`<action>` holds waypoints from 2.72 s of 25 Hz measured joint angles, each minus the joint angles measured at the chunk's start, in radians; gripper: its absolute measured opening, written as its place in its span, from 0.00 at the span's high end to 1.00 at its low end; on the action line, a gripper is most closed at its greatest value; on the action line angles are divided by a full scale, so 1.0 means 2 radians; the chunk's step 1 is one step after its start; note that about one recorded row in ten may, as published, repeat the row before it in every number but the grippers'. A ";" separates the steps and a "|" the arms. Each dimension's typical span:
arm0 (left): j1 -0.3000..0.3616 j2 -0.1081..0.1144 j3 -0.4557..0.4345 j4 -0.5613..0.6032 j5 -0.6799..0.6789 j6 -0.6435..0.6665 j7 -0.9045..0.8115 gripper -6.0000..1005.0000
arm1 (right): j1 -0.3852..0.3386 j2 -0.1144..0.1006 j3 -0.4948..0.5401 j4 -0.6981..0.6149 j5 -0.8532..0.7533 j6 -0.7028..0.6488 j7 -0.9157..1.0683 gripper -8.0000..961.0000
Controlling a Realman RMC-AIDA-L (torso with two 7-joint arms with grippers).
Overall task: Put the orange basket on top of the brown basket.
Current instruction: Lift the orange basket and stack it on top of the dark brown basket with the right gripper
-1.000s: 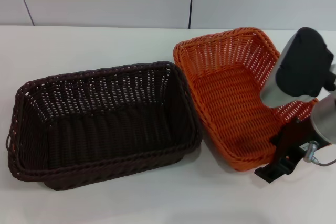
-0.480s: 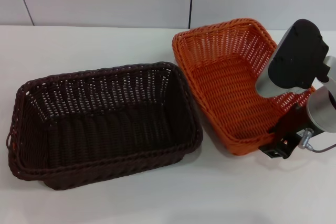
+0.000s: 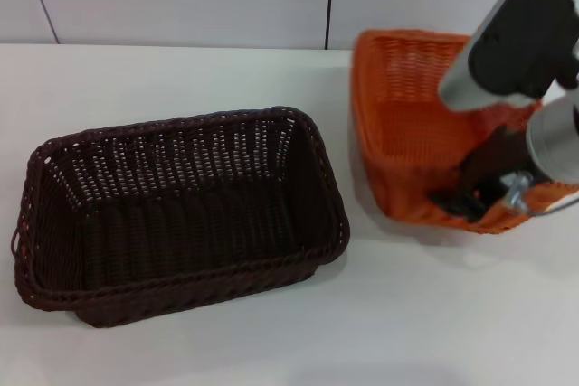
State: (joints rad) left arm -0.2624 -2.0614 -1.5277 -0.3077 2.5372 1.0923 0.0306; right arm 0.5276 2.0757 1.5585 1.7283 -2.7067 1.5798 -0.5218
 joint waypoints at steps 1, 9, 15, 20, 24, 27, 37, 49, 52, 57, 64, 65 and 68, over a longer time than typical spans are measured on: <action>0.000 0.000 0.000 0.000 0.000 0.000 0.000 0.21 | 0.002 0.000 0.000 0.009 -0.001 0.001 0.003 0.67; 0.000 0.000 -0.003 0.003 0.000 0.000 -0.001 0.21 | 0.025 -0.001 -0.007 0.051 -0.003 0.008 0.009 0.74; 0.003 -0.001 -0.004 0.013 0.000 -0.003 -0.017 0.21 | 0.049 -0.003 -0.032 0.080 -0.025 0.017 -0.006 0.76; 0.004 -0.001 -0.004 0.019 0.000 -0.004 -0.031 0.21 | 0.065 -0.003 -0.042 0.100 -0.045 0.025 -0.031 0.78; 0.004 -0.002 -0.004 0.024 0.000 -0.005 -0.040 0.21 | 0.058 -0.002 -0.068 0.128 -0.048 0.026 -0.113 0.78; 0.004 -0.002 -0.004 0.025 0.000 -0.006 -0.040 0.21 | 0.041 -0.002 -0.123 0.153 -0.061 0.031 -0.217 0.78; 0.002 -0.003 -0.003 0.026 0.000 -0.027 -0.053 0.21 | 0.042 -0.002 -0.194 0.153 -0.105 0.011 -0.357 0.78; -0.005 -0.002 -0.003 0.022 0.000 -0.046 -0.049 0.21 | 0.047 -0.019 -0.259 0.151 -0.105 -0.038 -0.390 0.79; -0.003 -0.002 -0.006 0.019 0.000 -0.044 -0.049 0.21 | 0.039 -0.030 -0.278 0.146 -0.105 -0.070 -0.390 0.79; -0.007 -0.001 -0.011 0.025 0.000 -0.048 -0.046 0.21 | 0.041 -0.036 -0.281 0.118 -0.105 -0.117 -0.402 0.79; -0.008 -0.002 -0.016 0.029 0.000 -0.054 -0.045 0.21 | 0.059 -0.043 -0.305 0.087 -0.102 -0.134 -0.405 0.79; -0.008 -0.002 -0.017 0.030 0.000 -0.055 -0.045 0.21 | 0.061 -0.043 -0.307 0.085 -0.102 -0.134 -0.406 0.79; -0.010 -0.002 -0.018 0.030 0.000 -0.061 -0.045 0.21 | 0.064 -0.044 -0.313 0.080 -0.102 -0.132 -0.404 0.80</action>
State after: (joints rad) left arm -0.2816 -2.0662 -1.5641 -0.2471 2.5370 0.9706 -0.0598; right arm 0.6559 1.9883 0.9326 1.8891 -2.9111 1.3165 -1.3300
